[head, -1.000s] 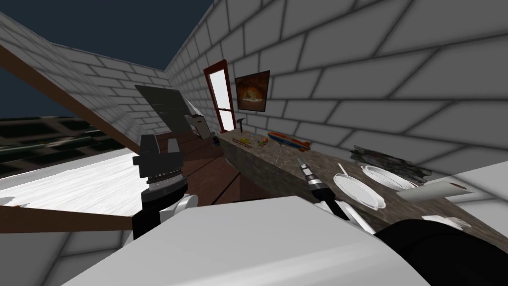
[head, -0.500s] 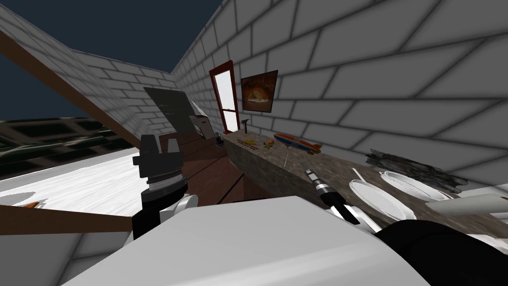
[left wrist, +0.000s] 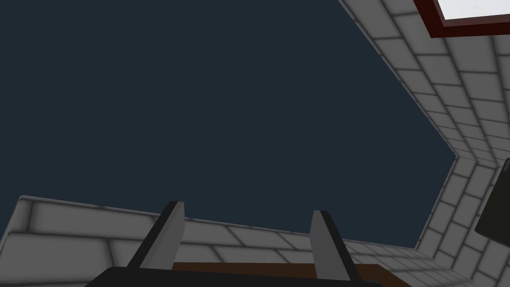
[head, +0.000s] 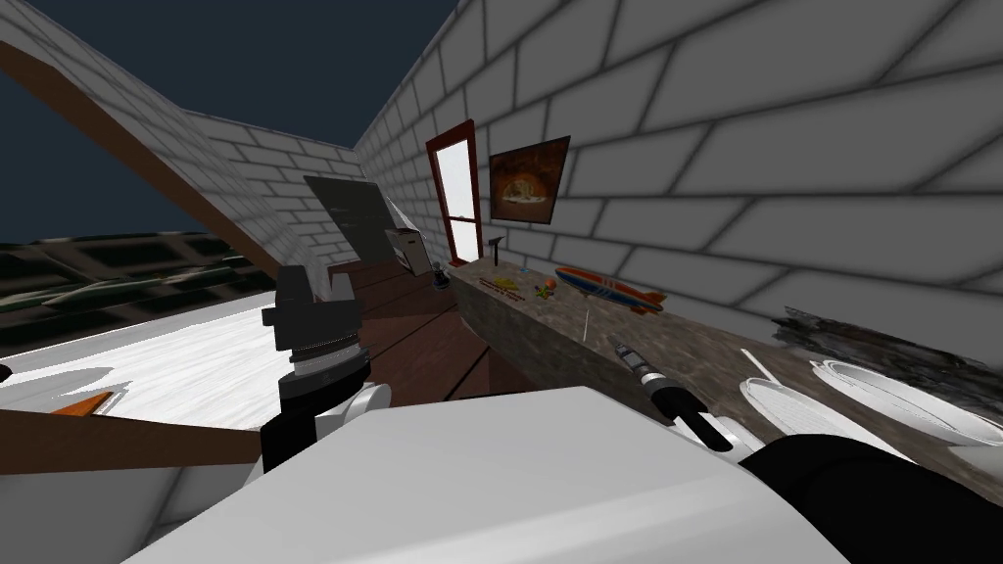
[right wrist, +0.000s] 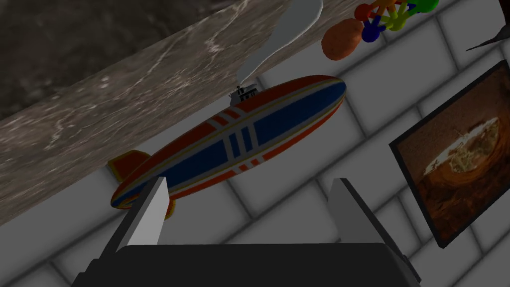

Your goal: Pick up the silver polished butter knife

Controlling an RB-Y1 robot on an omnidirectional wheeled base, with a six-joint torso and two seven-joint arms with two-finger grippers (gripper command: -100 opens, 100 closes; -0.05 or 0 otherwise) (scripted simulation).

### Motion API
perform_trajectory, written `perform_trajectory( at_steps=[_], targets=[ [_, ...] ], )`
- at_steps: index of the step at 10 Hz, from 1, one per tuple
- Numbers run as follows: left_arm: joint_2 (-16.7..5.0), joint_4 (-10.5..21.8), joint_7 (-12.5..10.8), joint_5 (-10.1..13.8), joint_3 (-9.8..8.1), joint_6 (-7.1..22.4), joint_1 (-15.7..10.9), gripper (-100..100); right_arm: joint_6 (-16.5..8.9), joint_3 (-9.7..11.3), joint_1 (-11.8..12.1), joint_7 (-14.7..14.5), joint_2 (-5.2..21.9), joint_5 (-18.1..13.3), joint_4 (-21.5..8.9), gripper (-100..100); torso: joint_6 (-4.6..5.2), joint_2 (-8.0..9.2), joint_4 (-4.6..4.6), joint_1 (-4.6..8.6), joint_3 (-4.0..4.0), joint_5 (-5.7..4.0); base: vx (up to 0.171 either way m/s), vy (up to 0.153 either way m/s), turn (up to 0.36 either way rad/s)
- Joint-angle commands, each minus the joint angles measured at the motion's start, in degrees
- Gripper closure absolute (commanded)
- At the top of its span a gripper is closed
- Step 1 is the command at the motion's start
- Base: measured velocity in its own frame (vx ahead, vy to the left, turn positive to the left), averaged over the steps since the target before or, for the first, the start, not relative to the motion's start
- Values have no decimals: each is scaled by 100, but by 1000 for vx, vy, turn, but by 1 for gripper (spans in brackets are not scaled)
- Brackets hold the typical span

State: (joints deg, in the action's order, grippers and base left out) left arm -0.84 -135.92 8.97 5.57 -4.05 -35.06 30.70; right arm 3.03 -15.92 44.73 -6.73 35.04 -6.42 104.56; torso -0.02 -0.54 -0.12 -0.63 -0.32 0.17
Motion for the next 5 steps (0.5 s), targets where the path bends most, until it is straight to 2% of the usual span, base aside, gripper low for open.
perform_trajectory(
  at_steps=[1,2,4,5],
  targets=[
    [0,0,0,0,0,0,0,0,-286,-37,115,-52,280,82,-199,-100,0,0,0,0,0,0,143,178,124],
    [0,0,0,0,0,0,0,0,-297,-37,115,-52,280,82,-199,-100,0,3,0,-1,1,0,74,111,21],
    [-1,0,0,0,0,0,-1,0,-588,-55,243,-106,585,190,-444,-100,0,32,7,29,18,-7,68,88,98],
    [-1,0,0,0,0,0,-1,0,-723,-56,300,-127,734,251,-560,-100,0,31,7,30,18,-6,142,115,112]
  ],
)
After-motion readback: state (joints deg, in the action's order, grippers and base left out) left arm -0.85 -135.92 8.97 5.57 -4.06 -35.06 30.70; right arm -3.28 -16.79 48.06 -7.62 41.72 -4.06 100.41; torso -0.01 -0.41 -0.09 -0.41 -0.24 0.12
